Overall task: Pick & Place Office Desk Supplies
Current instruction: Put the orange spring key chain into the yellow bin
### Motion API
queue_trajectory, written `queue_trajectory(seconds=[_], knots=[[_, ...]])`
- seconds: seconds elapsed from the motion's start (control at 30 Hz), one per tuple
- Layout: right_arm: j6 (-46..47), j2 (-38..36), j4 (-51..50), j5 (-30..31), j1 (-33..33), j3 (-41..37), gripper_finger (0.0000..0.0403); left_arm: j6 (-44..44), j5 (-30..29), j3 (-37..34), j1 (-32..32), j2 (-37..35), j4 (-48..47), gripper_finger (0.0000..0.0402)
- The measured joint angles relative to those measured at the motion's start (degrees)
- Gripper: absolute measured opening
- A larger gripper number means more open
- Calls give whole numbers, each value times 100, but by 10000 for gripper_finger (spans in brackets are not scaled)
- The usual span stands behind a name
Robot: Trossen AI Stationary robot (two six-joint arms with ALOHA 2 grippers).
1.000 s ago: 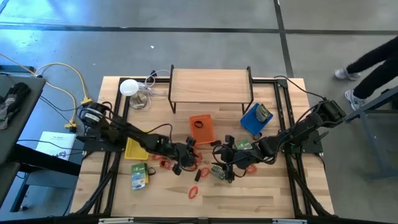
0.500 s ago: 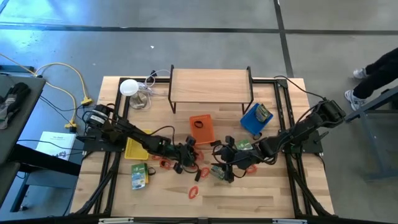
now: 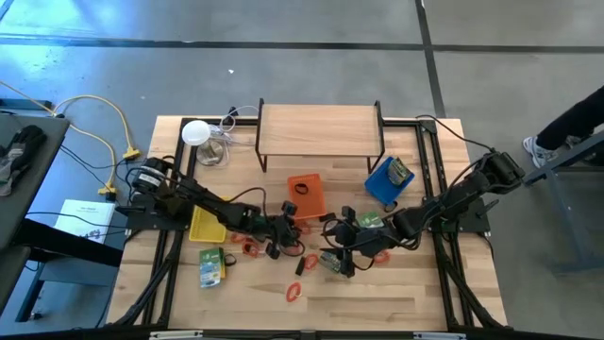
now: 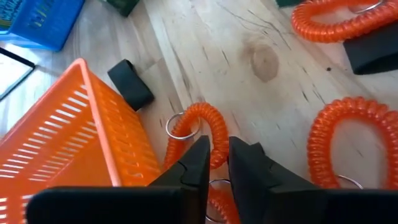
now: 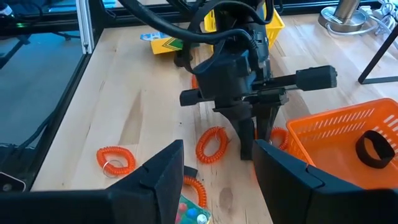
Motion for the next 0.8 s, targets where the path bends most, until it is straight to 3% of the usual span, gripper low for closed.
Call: queue_trajectory(seconds=[0.3,0.63,0.8], knots=[[128,0,-2,-10,0,0,180,1,-377,0,-229,1,486,47],[128,0,44,-10,0,0,180,-491,-602,4,-257,1,643,126],[128,0,126,-10,0,0,180,-975,-597,7,-205,1,641,141]])
